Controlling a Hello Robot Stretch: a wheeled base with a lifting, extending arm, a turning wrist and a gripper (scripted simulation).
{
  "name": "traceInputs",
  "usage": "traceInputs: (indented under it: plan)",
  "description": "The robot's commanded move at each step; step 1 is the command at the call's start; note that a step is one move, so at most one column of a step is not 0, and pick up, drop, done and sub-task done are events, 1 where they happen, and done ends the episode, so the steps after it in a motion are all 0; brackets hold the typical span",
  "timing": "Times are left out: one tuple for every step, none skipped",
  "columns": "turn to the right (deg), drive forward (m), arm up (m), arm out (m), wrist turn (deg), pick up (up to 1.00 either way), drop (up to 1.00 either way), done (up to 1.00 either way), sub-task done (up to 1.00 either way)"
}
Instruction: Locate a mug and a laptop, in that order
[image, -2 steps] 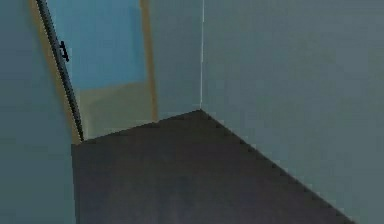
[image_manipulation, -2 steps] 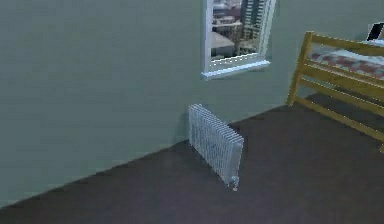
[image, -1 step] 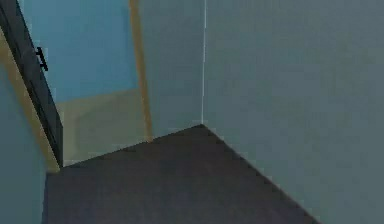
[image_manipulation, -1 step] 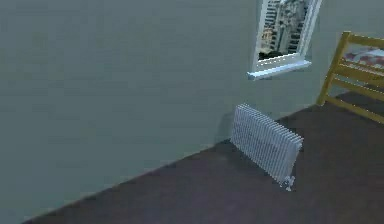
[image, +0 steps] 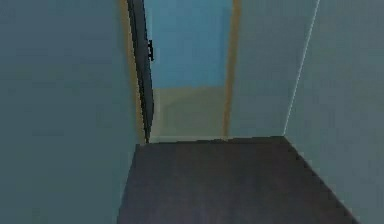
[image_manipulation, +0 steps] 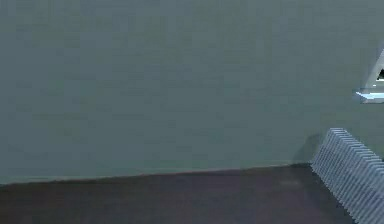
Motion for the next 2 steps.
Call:
traceInputs:
  plan:
    - [0.0,1.00,0.00,0.00,0.0,0.00,0.00,0.00,0.00]
    - [0.0,0.75,0.00,0.00,0.0,0.00,0.00,0.00,0.00]
